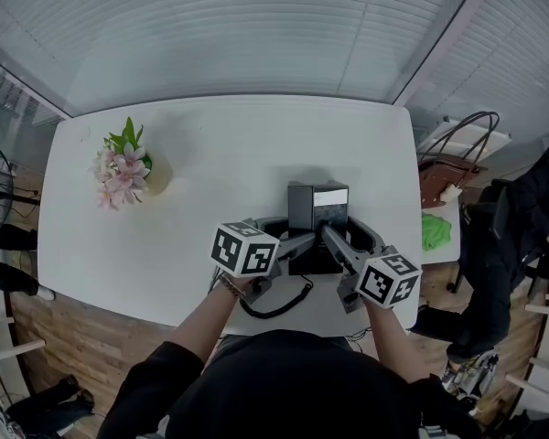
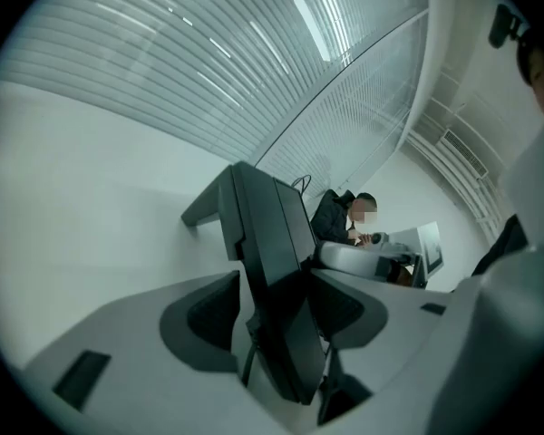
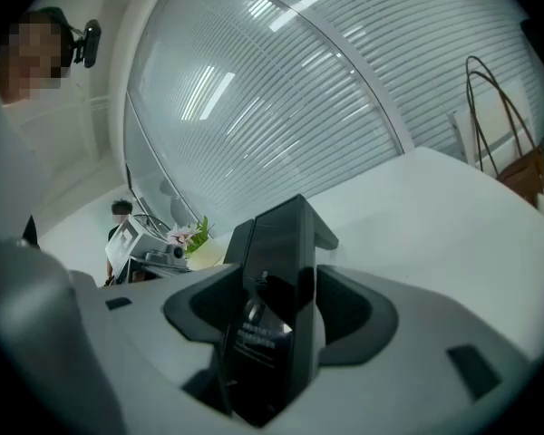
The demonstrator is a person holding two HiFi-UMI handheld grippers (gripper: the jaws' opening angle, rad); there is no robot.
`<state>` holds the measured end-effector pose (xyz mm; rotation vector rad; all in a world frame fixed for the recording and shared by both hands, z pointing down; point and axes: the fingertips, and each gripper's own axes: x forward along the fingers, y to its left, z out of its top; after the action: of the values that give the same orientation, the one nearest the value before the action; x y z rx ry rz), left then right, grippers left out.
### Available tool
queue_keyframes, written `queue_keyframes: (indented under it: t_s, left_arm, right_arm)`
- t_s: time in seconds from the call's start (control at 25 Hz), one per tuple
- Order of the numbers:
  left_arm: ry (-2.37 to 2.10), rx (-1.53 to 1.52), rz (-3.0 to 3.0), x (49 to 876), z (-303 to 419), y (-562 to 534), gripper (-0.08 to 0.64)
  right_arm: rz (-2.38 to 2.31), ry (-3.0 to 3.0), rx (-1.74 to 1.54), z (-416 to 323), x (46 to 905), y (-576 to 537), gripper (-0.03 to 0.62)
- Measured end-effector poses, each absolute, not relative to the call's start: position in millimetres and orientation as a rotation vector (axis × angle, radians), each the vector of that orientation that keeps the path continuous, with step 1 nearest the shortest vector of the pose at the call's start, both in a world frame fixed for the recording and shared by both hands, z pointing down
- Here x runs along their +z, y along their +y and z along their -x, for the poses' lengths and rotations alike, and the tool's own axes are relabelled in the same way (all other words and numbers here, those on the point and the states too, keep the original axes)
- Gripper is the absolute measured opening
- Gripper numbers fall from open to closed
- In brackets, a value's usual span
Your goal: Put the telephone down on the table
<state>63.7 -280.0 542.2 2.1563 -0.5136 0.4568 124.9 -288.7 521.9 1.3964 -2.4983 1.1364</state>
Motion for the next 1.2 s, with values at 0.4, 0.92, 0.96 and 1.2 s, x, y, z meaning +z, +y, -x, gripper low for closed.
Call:
queue_keyframes:
  t_s: [0.4, 0.92, 0.96, 1.2]
  left_arm:
    - [-0.857, 0.35, -2.398, 476, -28, -301, 0.248]
    - [-0.932, 0.067, -2.573, 388, -30, -306, 0.209]
    - [-0.921, 0.053, -2.583, 384, -31, -306, 0.202]
    - [-0.915, 0.071, -2.64, 378, -33, -300, 0.163]
  right_arm:
    - [-1.49, -2.635, 0.762, -124, 449, -294, 0.252]
    - [-1.527, -2.805, 0.473, -117, 366, -294, 0.225]
    - [-1.53, -2.815, 0.46, -117, 362, -294, 0.221]
    - [-1.519, -2.843, 0.387, -112, 346, -292, 0.195]
